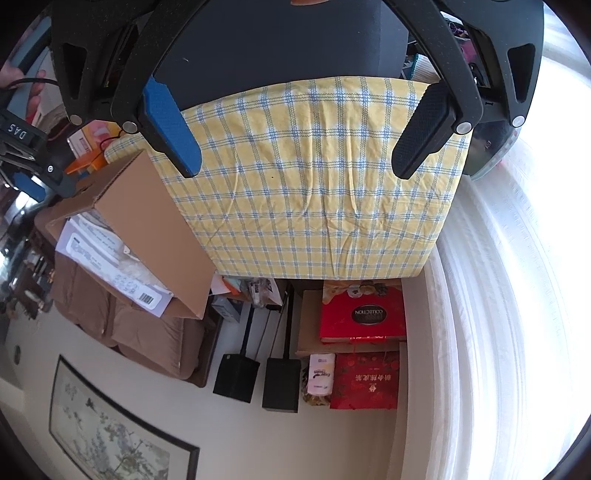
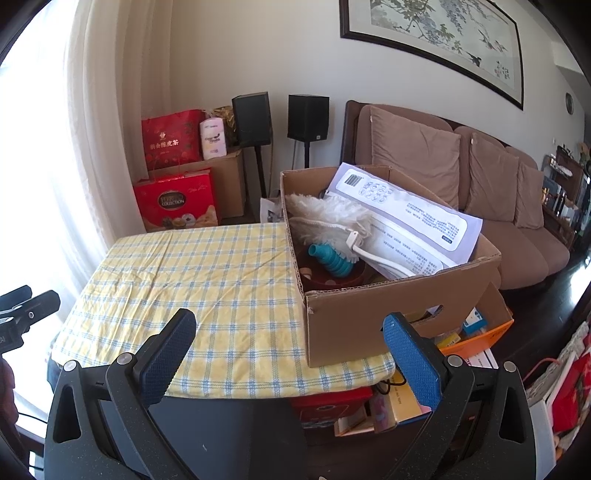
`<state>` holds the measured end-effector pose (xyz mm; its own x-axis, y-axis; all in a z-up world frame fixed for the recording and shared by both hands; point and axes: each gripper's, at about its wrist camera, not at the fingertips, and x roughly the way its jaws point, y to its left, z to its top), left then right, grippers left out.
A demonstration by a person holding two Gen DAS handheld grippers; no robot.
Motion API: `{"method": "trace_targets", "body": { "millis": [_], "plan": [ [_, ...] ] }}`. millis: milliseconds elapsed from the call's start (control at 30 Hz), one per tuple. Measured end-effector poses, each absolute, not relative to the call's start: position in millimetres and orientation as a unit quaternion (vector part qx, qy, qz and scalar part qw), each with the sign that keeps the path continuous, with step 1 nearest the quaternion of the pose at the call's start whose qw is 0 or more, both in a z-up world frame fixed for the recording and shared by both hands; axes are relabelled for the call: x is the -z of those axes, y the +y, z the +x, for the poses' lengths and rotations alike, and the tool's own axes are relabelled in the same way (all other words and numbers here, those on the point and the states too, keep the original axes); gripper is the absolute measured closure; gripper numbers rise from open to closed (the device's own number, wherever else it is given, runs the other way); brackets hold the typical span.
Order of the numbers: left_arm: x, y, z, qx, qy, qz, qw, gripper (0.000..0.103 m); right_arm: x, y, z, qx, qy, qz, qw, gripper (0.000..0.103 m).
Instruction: Organize objects
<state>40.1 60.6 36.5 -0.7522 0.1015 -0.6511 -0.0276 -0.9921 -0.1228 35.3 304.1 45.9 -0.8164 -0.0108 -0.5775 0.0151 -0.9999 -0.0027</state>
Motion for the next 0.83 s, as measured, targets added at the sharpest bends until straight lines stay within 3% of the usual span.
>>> {"method": "trace_targets", "body": {
  "millis": [833],
  "plan": [
    [-35.1, 66.5, 41.8, -0.934, -0.045, -0.354, 0.033, 0.0, -44.0, 302.6, 35.9, 0.953, 0.004, 0.303, 0.009, 0.0]
  ]
}}
